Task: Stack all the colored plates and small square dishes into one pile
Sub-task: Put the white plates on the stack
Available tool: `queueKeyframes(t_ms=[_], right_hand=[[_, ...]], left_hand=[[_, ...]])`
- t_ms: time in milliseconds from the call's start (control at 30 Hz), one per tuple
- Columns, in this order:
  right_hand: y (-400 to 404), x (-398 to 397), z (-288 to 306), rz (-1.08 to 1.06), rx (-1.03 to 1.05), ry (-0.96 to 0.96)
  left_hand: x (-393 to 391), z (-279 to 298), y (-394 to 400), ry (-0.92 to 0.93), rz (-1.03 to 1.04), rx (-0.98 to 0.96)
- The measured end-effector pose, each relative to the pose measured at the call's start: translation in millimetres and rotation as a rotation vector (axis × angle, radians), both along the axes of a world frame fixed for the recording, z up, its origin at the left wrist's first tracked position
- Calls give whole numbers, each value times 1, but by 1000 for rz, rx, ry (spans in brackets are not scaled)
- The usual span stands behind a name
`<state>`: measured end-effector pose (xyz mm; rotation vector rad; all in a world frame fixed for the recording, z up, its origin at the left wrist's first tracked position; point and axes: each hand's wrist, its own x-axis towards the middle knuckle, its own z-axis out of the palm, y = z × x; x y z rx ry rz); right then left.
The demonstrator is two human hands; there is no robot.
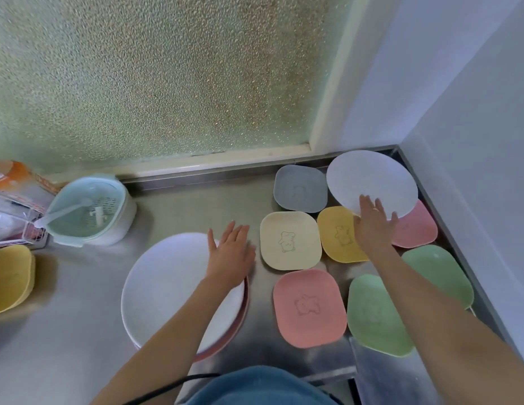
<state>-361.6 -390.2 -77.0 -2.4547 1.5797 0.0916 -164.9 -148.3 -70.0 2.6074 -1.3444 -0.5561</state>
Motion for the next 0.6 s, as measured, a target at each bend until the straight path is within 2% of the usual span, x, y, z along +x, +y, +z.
queueKeyframes(t_ms=[67,200,333,500,600], right_hand=[[-6,-3,-3,44,62,23],[-9,-7,0,122,-64,71],[-5,-11,4,140,-201,-52],[16,-10,23,185,-365,-271],[49,-5,27,339,-469,-353]], left_hand=[[-1,-5,5,-4,-11,53],[1,-4,7,-26,-29,98],[2,0,4,6,10,88],[-4,9,3,74,102,-49],[-9,32,-2,131,278,-201]])
